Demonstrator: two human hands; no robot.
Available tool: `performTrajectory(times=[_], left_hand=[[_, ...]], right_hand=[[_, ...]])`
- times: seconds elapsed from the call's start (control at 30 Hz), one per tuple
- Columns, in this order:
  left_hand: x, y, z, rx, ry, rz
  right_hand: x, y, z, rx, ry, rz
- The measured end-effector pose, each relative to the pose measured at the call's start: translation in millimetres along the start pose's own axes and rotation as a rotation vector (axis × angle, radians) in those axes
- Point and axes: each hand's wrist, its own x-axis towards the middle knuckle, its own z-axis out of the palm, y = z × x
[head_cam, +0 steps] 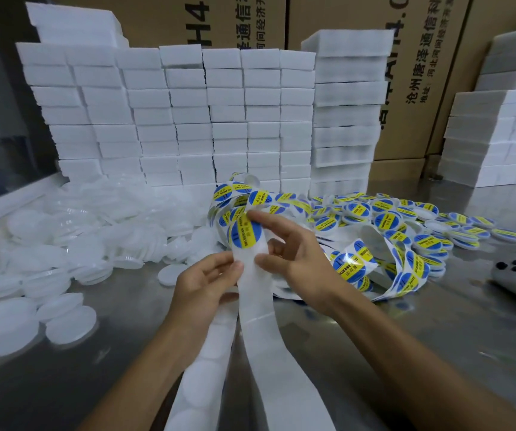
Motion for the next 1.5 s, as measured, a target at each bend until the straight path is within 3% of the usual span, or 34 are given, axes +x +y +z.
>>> performTrajectory(times=[0.1,0.33,0.5,0.6,0.77,1.07,1.23,1.4,1.5], left_hand=[[1,-1,0,-0.006,0.002,0.054],[1,0,-3,0.026,0.057,0.033],[3,5,-3,-0.270,-0.131,-0.098],[3,8,-3,-0.294,-0.160,-0.101],[-1,8,0,-0.234,-0.163,-0.050],[-1,3,-3,-0.141,-0.119,-0.021],[-2,-1,-5,0.102,-0.082,0.019],[4,-12,-12,0.472,0.078,0.065],[8,-15,-14,0.561,0.154,0.159]], right_hand=[[-2,4,3,-0.042,-0.007,0.020],[-7,16,9,-0.547,0.114,-0.209],[-10,16,12,-0.685,0.222,-0.450],[-7,13,12,-0.795,0.335,-0.538],[-3,14,5,-0.982,0.277,-0.748],[-4,15,6,-1.040,0.280,-0.842],[-6,13,7,-0.796,0.371,-0.695],[-4,9,-2,-0.208,0.585,-0.042],[-1,6,-18,0.035,0.645,0.153]])
